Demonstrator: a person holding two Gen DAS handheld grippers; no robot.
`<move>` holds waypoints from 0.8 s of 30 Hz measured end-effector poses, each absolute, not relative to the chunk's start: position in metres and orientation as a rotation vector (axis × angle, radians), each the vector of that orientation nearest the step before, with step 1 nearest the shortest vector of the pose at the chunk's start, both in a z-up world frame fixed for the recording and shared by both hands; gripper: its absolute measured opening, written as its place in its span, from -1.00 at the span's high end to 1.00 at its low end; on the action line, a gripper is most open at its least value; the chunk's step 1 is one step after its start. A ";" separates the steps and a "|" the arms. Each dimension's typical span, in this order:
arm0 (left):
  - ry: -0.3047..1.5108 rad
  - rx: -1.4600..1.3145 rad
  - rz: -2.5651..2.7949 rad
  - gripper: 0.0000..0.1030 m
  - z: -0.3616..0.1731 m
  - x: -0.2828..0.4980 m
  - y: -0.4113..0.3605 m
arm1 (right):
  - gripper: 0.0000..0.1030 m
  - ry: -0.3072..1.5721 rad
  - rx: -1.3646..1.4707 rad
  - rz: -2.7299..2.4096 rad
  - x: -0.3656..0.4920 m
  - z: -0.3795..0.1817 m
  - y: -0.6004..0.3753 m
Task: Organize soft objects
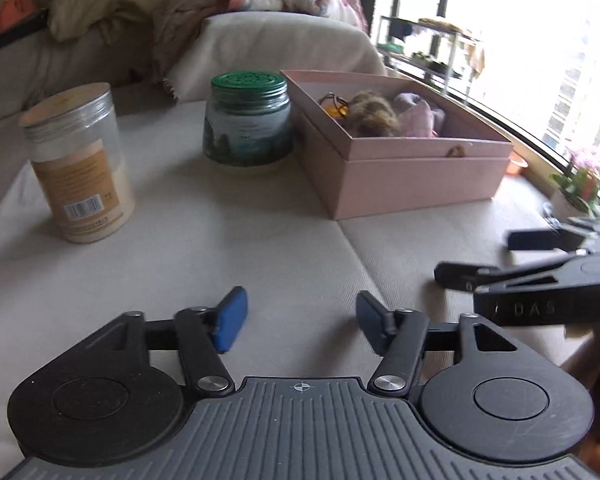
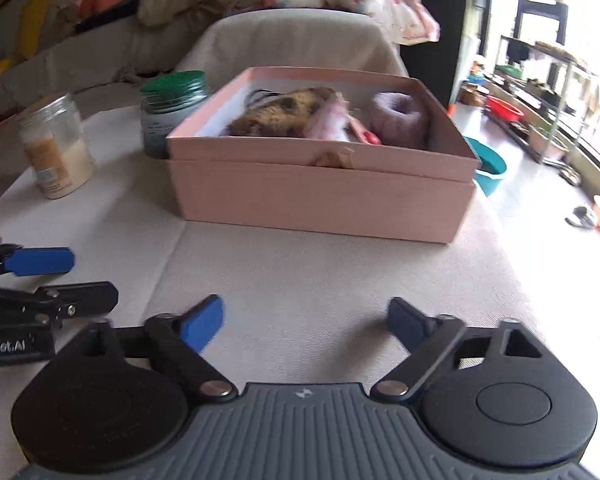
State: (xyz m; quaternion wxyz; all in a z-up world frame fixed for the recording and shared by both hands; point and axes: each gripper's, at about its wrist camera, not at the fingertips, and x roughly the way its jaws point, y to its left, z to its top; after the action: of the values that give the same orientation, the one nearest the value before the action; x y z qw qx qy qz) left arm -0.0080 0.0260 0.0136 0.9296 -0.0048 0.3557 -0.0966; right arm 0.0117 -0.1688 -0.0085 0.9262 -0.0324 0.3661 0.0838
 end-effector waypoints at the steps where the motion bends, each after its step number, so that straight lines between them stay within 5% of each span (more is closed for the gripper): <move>1: 0.723 -0.016 -0.166 -0.28 0.013 -0.007 0.023 | -0.97 0.750 -0.052 0.158 0.014 -0.010 -0.172; 24: 0.638 -0.001 -0.007 -0.31 0.000 -0.008 -0.001 | -1.00 0.670 -0.043 0.126 0.015 -0.015 -0.181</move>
State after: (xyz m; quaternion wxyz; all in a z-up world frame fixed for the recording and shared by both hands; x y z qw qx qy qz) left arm -0.0079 -0.0007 -0.0003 0.9495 -0.0004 0.3137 -0.0032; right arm 0.0151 -0.1814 -0.0151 0.9423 -0.0212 0.3284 0.0618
